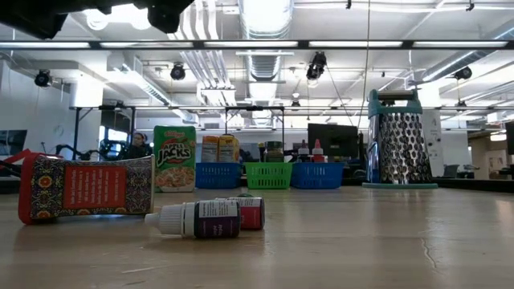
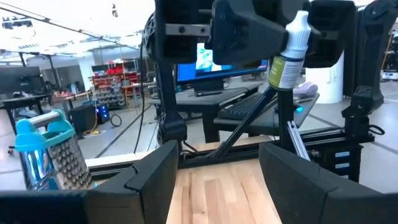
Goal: Pick & Place Kitchen Items
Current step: Put the small green food bottle coloring into the right blue bin
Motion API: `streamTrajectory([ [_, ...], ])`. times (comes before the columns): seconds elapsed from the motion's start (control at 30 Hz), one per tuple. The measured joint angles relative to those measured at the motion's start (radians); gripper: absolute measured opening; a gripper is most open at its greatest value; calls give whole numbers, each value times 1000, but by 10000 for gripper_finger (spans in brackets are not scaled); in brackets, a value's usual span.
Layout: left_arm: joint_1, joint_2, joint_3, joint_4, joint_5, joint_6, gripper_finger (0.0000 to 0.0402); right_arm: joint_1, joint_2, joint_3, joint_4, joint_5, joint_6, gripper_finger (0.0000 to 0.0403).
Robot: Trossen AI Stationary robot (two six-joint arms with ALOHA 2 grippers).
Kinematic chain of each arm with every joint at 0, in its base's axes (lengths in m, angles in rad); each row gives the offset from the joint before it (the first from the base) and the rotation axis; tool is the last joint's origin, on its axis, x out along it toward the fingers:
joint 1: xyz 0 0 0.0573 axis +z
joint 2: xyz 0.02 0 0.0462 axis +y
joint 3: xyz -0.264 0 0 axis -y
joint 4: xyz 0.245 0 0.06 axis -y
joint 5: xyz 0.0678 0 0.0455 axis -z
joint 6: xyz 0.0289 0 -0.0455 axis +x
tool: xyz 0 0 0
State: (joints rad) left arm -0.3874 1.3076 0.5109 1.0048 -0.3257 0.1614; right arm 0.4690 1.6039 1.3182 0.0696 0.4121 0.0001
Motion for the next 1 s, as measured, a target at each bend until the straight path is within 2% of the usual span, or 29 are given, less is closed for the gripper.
streamTrajectory([
  [0.47,-5,199,208,20,49,93,232,0,0,-6,37,18,-55,63],
  [1.0,-64,193,269,33,74,178,232,1,0,-8,42,14,-83,64],
])
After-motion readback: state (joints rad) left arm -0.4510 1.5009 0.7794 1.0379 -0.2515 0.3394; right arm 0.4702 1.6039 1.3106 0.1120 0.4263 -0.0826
